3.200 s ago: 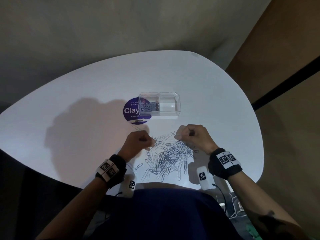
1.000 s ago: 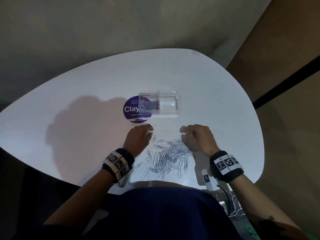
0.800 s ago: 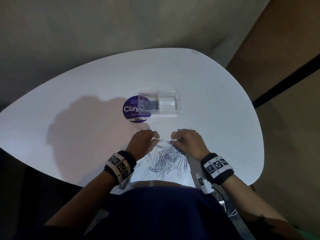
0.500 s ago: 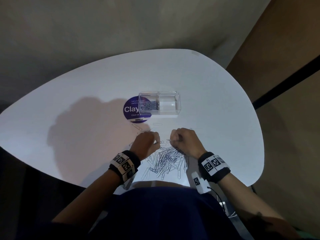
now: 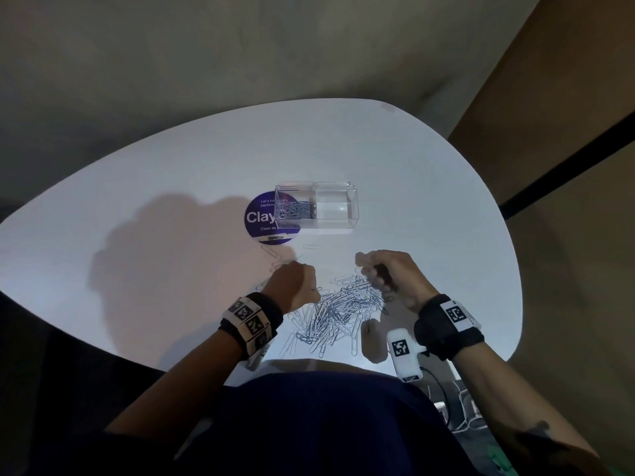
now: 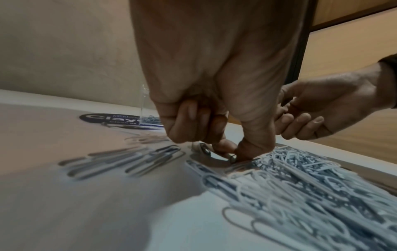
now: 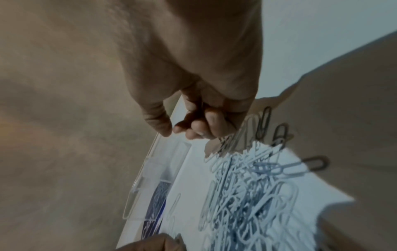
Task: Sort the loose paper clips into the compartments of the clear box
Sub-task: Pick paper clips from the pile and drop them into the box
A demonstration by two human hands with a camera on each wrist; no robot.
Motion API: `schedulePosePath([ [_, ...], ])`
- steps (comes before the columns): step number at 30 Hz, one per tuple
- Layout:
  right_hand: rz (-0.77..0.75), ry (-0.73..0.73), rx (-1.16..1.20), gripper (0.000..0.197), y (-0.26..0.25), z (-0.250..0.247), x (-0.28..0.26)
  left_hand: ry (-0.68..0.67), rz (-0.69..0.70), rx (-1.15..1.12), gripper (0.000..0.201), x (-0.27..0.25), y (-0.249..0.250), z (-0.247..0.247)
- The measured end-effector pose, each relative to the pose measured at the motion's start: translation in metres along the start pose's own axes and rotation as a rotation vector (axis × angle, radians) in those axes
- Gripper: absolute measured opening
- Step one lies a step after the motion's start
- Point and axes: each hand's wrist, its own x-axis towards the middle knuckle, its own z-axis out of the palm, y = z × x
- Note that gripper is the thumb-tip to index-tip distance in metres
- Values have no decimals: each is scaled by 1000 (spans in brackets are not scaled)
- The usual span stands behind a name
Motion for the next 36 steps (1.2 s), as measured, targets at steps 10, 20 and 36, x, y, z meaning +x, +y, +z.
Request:
schedulePosePath([
  [10,-418,241,-893,23,1,-36,11,-12,-48,-486,17,-10,-10,-14],
  [20,-474,26,-1271,6,-8,-32,17,-125,-157,-1106,11,-23,-29,-36],
  [36,-239,56,-1144,30,-1,-24,23,156,276,114,9,-13,-12,4],
])
